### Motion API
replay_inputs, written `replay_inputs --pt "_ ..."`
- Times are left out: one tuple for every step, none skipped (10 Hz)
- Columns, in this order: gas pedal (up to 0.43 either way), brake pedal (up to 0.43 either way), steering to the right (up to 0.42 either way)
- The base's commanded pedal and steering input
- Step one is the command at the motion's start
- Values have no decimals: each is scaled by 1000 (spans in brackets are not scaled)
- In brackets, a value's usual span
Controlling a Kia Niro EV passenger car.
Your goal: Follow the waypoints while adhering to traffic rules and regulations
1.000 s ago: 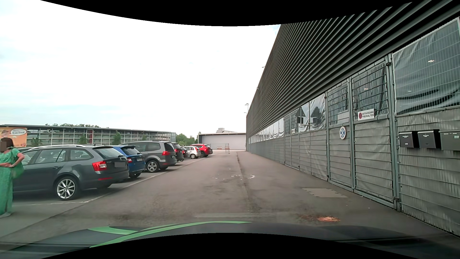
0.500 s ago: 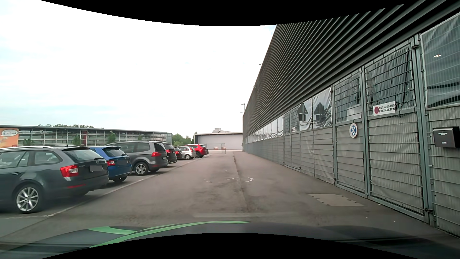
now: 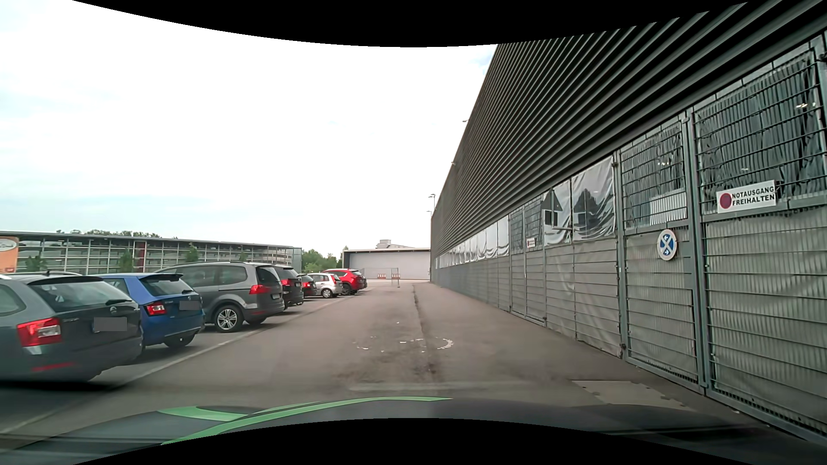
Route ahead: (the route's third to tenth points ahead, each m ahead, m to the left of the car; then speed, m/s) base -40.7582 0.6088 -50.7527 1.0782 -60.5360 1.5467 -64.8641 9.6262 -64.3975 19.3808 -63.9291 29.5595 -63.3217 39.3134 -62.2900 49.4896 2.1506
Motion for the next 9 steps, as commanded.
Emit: replay_inputs --pt "28 0 74" --pt "47 0 68" --pt "47 0 64" --pt "59 0 67" --pt "59 0 70" --pt "59 0 70" --pt "59 0 70" --pt "59 0 70" --pt "59 0 70"
